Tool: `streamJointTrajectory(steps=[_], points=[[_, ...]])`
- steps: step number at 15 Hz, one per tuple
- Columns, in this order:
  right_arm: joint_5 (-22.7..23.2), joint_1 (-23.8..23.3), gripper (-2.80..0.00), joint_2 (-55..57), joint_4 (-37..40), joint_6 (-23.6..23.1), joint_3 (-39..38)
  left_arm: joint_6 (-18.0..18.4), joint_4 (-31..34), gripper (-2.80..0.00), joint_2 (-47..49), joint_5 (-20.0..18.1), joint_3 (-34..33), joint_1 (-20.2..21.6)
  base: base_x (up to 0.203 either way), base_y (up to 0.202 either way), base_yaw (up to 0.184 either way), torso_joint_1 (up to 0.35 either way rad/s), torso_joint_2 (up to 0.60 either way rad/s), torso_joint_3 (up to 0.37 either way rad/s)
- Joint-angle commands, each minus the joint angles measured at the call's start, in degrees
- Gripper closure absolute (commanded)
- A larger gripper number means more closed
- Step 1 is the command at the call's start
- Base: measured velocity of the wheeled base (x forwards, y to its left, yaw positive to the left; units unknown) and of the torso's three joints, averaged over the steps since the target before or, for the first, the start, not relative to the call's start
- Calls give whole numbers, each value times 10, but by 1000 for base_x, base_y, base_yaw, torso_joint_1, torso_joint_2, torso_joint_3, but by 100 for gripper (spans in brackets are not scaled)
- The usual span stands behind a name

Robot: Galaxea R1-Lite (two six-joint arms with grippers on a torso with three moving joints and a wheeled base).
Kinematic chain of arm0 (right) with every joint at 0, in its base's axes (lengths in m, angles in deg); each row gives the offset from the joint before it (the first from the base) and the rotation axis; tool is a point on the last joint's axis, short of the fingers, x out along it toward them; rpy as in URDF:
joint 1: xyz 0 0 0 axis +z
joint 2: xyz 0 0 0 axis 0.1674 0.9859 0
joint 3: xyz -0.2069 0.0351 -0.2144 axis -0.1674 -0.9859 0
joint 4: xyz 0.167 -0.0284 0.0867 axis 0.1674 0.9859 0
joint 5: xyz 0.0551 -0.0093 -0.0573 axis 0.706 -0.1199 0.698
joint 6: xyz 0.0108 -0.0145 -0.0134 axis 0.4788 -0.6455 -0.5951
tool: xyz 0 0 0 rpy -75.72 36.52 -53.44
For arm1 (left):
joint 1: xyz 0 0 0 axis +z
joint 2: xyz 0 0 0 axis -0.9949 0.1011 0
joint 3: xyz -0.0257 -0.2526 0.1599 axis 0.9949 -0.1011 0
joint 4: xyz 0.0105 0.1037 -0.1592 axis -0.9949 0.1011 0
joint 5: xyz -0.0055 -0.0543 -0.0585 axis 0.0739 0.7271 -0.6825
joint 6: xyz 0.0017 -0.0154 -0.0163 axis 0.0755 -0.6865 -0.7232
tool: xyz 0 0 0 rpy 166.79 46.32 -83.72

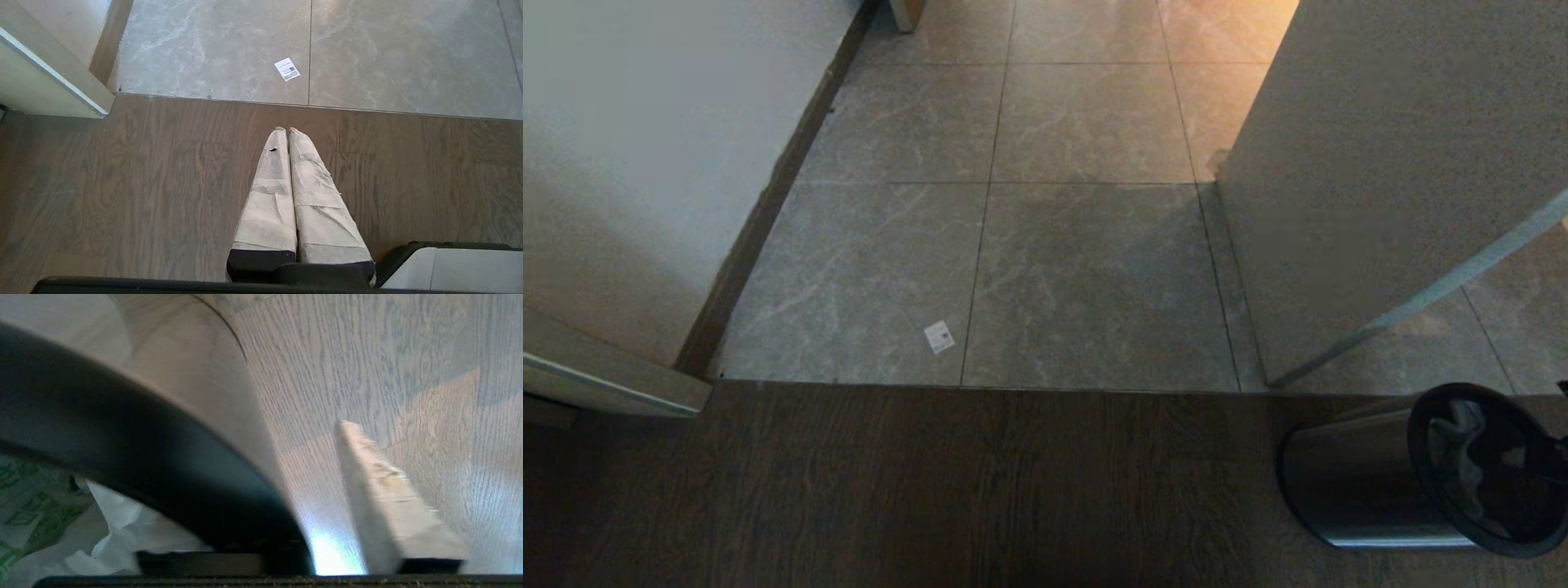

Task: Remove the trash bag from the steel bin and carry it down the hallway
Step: Place the outer trash can on the ground

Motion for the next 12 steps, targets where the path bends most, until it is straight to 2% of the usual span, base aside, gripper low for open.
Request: streamJointTrajectory(steps=[1,5,8,12], points=[[-1,-1,0,2,-2,-2,-4,0,0,0,0,0,0,0,0,0,0,0,0,0],[5,-1,0,-17,0,-3,-7,0,0,0,0,0,0,0,0,0,0,0,0,0],[9,-1,0,-74,18,-31,-24,0,0,0,0,0,0,0,0,0,0,0,0,0],[56,-20,0,-182,61,-71,-68,0,0,0,0,0,0,0,0,0,0,0,0,0]])
